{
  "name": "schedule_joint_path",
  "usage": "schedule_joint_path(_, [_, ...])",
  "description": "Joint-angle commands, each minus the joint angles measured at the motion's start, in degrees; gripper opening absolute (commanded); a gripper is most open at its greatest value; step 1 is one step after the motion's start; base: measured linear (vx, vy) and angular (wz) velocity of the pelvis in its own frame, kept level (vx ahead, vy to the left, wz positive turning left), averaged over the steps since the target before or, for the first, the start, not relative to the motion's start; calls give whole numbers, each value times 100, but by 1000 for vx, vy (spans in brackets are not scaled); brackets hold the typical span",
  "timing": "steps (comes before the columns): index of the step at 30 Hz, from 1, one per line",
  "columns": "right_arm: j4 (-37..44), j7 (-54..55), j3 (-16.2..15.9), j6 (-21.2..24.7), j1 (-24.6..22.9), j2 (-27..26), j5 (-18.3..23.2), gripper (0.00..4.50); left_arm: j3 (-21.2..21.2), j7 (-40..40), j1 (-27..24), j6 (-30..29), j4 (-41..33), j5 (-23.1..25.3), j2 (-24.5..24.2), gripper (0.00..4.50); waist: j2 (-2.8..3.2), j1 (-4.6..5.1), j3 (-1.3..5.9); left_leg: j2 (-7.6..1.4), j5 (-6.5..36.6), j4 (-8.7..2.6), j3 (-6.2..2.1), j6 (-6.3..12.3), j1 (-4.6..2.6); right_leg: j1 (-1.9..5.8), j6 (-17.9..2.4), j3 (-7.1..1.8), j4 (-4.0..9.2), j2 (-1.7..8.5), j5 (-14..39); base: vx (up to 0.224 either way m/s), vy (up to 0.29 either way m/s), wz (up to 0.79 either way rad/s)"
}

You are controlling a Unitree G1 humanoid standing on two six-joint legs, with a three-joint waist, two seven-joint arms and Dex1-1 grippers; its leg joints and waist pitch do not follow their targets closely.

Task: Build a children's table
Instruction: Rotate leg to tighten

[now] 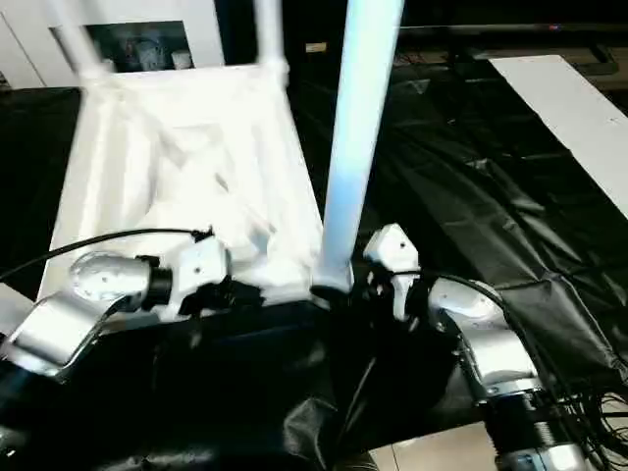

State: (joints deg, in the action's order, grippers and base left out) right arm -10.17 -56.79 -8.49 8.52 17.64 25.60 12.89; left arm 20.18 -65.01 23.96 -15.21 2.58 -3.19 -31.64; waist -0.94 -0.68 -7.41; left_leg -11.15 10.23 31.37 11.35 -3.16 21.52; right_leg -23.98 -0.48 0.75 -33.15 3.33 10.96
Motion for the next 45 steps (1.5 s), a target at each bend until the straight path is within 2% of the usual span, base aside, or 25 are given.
schedule_joint_path(1, [115,-121,-6,-24,20,100,78,412,429,-352,-224,-97,-26,41,-83,0,36,-14,313,-209,242,-239,-39,793,-111,317,-1732,-180,161,329,-670,0,0,0])
schedule_joint_path(2, [121,-157,-27,-21,24,110,87,412,421,-356,-230,-95,-31,38,-95,0,22,-11,301,-212,390,-251,-35,713,-119,313,-1709,-180,187,327,-389,0,0,0])
schedule_joint_path(5, [79,-326,-83,-59,39,161,61,412,406,-406,-231,-85,6,26,-160,0,33,-12,276,-213,621,-266,-39,565,-123,301,-1659,-191,222,336,8,0,0,0])
schedule_joint_path(7, [34,-400,-43,-48,60,124,106,377,392,-426,-214,-58,63,39,-168,0,44,-16,284,-211,740,-270,-43,466,-132,299,-1616,-198,236,340,218,0,0,0])
schedule_joint_path(10, [3,-457,-28,-45,70,106,149,367,382,-415,-195,-62,98,39,-153,0,44,-16,309,-201,642,-252,-43,451,-123,310,-1627,-202,210,333,39,0,0,0])
schedule_joint_path(11, [0,-463,-31,-46,70,108,154,342,382,-414,-194,-66,98,40,-151,0,43,-19,316,-199,597,-248,-42,464,-125,313,-1638,-203,202,331,-37,0,0,0])
schedule_joint_path(15, [-5,-474,-75,-47,37,123,159,312,404,-432,-191,-103,110,22,-110,0,40,-22,330,-191,435,-226,-39,563,-117,323,-1698,-201,171,326,-323,0,0,0])
schedule_joint_path(16, [-6,-484,-80,-44,27,123,157,303,425,-438,-192,-112,115,28,-108,0,59,-22,285,-191,494,-237,-39,566,-111,303,-1689,-197,189,321,-271,0,0,0])
schedule_joint_path(23, [-154,-247,-26,-51,-4,-2,40,273,424,-381,-277,-200,179,49,-119,0,53,-20,267,-192,643,-252,-44,483,-120,295,-1660,-197,208,325,-32,0,0,0])
schedule_joint_path(24, [-257,-23,27,-46,-3,-102,-8,272,392,-282,-296,-268,232,56,-73,0,31,-15,271,-195,706,-258,-47,454,-123,297,-1643,-198,219,333,128,0,0,0])
schedule_joint_path(25, [-335,171,87,-38,3,-204,-18,271,373,-175,-292,-307,275,74,-6,0,38,-10,255,-195,786,-268,-44,424,-123,285,-1627,-197,238,334,284,0,0,0])
schedule_joint_path(27, [-589,775,224,-40,9,-526,-85,270,319,225,-231,-453,471,153,267,0,39,18,197,-197,1141,-299,-52,268,-127,250,-1520,-207,312,353,943,0,0,0])
schedule_joint_path(28, [-676,986,260,-46,10,-636,-120,270,302,376,-201,-501,554,188,370,0,35,29,195,-196,1240,-305,-56,204,-131,249,-1473,-210,329,357,1165,0,0,0])
schedule_joint_path(29, [-775,1247,300,-58,15,-767,-167,270,274,564,-159,-558,665,226,500,0,40,41,158,-186,1516,-334,-71,82,-131,214,-1323,-209,389,369,1739,-50,1,-1])
schedule_joint_path(30, [-846,1493,340,-30,27,-897,-196,270,279,678,-113,-596,771,258,606,0,24,41,161,-186,1689,-348,-91,-22,-159,196,-1148,-213,431,375,2202,-50,1,-1])
schedule_joint_path(31, [-978,2029,386,9,90,-1125,-333,270,293,937,8,-628,1005,377,780,0,5,43,155,-179,1797,-360,-103,-60,-167,172,-1002,-219,461,372,2500,0,0,0])
schedule_joint_path(32, [-986,2063,389,11,94,-1138,-343,270,293,956,16,-630,1020,386,791,0,10,48,146,-179,1825,-366,-110,-80,-161,157,-947,-220,468,378,2615,0,0,0])
schedule_joint_path(33, [-1177,2954,494,110,239,-1498,-541,270,259,1362,181,-766,1319,496,1069,0,21,58,148,-168,1930,-381,-130,-149,-170,126,-790,-217,499,384,2931,0,0,0])
schedule_joint_path(35, [-1265,3367,531,144,315,-1649,-655,269,241,1583,262,-836,1468,572,1185,0,5,69,140,-156,2122,-401,-166,-210,-178,112,-610,-198,544,389,3343,-25,2,-2])
schedule_joint_path(37, [-1437,4277,578,297,469,-1973,-916,269,238,2094,457,-996,1827,810,1399,0,19,73,162,-146,2187,-409,-181,-234,-198,90,-471,-187,573,390,3514,0,0,0])
schedule_joint_path(39, [-1496,4589,567,333,531,-2172,-1005,269,235,2331,559,-1090,2007,926,1504,0,23,89,151,-140,2298,-434,-208,-264,-182,85,-360,-165,591,386,3568,0,0,0])
schedule_joint_path(41, [-1508,4629,542,314,542,-2256,-1038,269,219,2400,590,-1116,2078,953,1539,0,23,81,134,-128,2565,-424,-202,-240,-229,7,-237,-175,647,375,3689,0,0,0])
schedule_joint_path(42, [-1498,4594,524,295,538,-2299,-1028,269,222,2436,607,-1125,2116,981,1547,0,23,86,132,-121,2635,-418,-203,-230,-237,-3,-214,-170,659,373,3745,0,0,0])
schedule_joint_path(43, [-1454,4476,503,226,534,-2387,-947,269,222,2471,636,-1138,2184,1021,1555,0,59,88,111,-125,2754,-445,-214,-211,-230,-9,-181,-162,675,369,3740,0,0,0])
schedule_joint_path(45, [-1374,4325,500,103,532,-2465,-835,269,220,2485,666,-1144,2237,1048,1560,0,57,78,131,-131,2693,-462,-222,-196,-207,24,-194,-159,651,374,3552,0,0,0])
